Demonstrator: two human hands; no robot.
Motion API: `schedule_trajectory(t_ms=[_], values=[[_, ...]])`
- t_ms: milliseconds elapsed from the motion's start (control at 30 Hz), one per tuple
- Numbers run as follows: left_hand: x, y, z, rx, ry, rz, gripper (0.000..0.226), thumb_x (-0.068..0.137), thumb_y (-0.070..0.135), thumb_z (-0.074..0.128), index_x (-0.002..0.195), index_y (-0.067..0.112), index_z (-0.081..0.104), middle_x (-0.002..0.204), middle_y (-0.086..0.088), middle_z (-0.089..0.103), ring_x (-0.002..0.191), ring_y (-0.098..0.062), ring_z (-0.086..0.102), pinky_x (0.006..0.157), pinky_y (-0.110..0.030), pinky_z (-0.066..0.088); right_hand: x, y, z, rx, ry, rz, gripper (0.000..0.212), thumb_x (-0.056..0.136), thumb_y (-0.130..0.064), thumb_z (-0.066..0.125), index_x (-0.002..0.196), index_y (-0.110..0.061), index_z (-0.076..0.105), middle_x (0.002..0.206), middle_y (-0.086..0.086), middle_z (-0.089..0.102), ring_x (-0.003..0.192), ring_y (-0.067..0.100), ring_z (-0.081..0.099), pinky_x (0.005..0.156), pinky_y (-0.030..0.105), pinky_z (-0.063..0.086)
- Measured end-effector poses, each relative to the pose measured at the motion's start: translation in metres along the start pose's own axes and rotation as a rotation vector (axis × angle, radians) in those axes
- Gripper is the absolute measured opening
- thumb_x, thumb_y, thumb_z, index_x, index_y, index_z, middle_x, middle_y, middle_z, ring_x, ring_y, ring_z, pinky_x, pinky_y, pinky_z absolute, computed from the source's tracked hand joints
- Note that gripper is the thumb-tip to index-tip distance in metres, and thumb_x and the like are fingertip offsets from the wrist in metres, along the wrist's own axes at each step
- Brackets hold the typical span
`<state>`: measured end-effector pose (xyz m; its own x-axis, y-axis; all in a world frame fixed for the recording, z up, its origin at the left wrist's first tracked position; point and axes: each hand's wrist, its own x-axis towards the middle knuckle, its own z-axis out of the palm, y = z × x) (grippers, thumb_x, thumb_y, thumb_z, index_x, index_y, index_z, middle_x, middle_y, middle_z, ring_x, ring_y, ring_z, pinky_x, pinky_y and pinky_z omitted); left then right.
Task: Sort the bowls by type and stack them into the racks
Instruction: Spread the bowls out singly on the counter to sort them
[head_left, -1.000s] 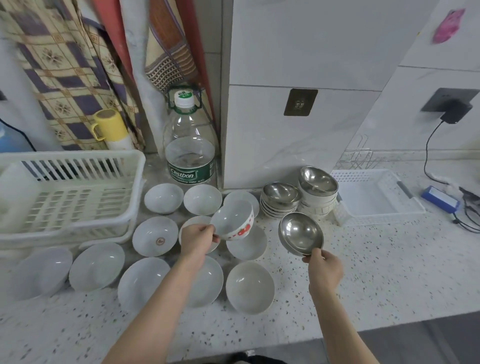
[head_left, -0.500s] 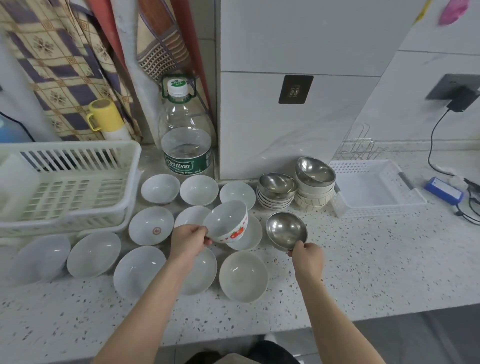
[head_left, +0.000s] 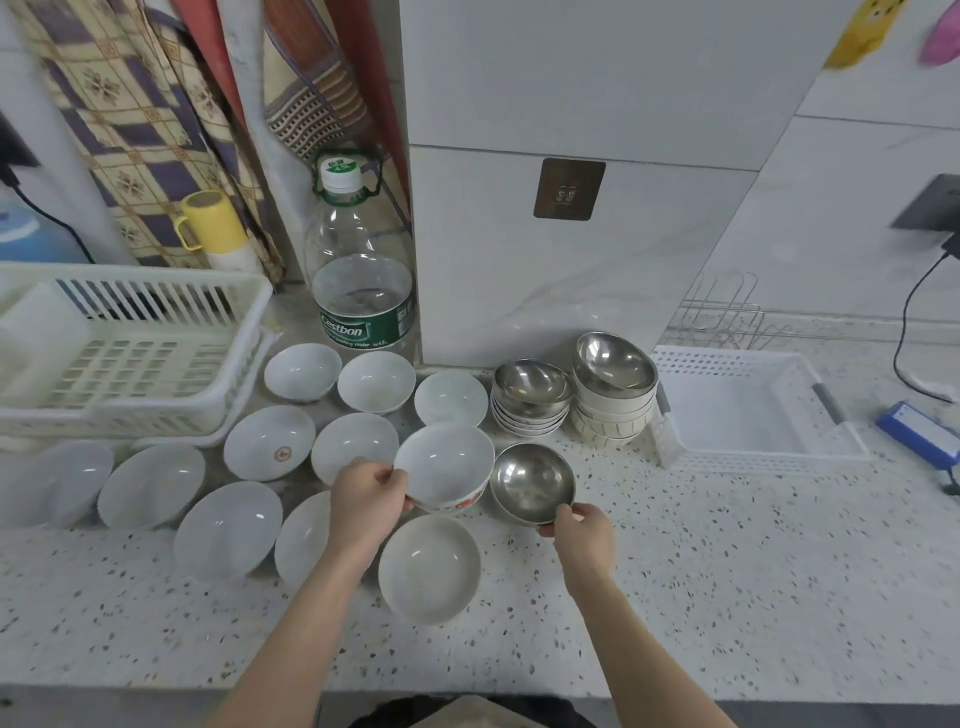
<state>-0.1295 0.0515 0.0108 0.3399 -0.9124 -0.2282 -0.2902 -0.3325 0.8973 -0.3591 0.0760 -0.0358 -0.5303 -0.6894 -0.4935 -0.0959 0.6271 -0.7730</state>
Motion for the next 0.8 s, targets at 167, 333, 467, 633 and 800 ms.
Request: schedule_trajectory(t_ms=[167, 333, 467, 633, 800], values=[[-0.012, -0.005, 0.006, -0.006, -0.023, 0.001, 0.027, 0.078, 0.003, 0.053, 0.051, 0.001, 0.054, 0.044, -0.006, 0.059, 0.044, -0.013, 0.053, 0.055, -0.028, 0.041, 0.006, 0.003, -0.004, 0.105, -0.069, 0.030, 0.034, 0.097, -0.025, 0.050, 0.128, -0.013, 0.051, 0.069, 0.001, 0.074, 0.065, 0.014, 0.056, 0.062, 0.029, 0.045], [-0.024, -0.004, 0.013, 0.023, -0.031, -0.013, 0.025, 0.081, 0.005, 0.054, 0.058, -0.001, 0.061, 0.049, -0.005, 0.064, 0.041, -0.007, 0.046, 0.051, -0.025, 0.035, 0.012, -0.001, -0.010, 0.091, -0.130, 0.031, 0.034, 0.098, -0.027, 0.051, 0.129, -0.013, 0.051, 0.068, 0.001, 0.073, 0.059, 0.014, 0.054, 0.053, 0.026, 0.041], [-0.033, -0.003, 0.021, 0.045, -0.019, -0.021, 0.025, 0.085, 0.006, 0.054, 0.063, -0.002, 0.063, 0.050, -0.003, 0.065, 0.041, -0.004, 0.049, 0.050, -0.024, 0.036, 0.017, -0.002, -0.018, 0.075, -0.223, 0.039, 0.037, 0.098, -0.033, 0.053, 0.130, -0.014, 0.049, 0.069, 0.002, 0.074, 0.057, 0.014, 0.051, 0.051, 0.024, 0.038], [-0.049, 0.000, 0.032, 0.095, -0.014, 0.043, 0.028, 0.088, 0.006, 0.054, 0.062, 0.000, 0.064, 0.052, -0.005, 0.066, 0.042, -0.005, 0.054, 0.048, -0.024, 0.037, 0.015, 0.003, -0.032, 0.001, -0.191, 0.003, 0.038, 0.097, -0.038, 0.053, 0.129, -0.016, 0.051, 0.076, 0.001, 0.074, 0.065, 0.012, 0.055, 0.055, 0.026, 0.041], [-0.067, 0.000, 0.049, 0.160, -0.069, 0.166, 0.031, 0.090, 0.008, 0.056, 0.061, -0.001, 0.059, 0.052, -0.008, 0.062, 0.051, -0.016, 0.064, 0.050, -0.028, 0.043, 0.002, 0.011, -0.059, 0.029, -0.245, -0.132, 0.021, 0.096, -0.031, 0.054, 0.110, -0.019, 0.066, 0.065, 0.002, 0.072, 0.058, 0.010, 0.054, 0.057, 0.026, 0.044]])
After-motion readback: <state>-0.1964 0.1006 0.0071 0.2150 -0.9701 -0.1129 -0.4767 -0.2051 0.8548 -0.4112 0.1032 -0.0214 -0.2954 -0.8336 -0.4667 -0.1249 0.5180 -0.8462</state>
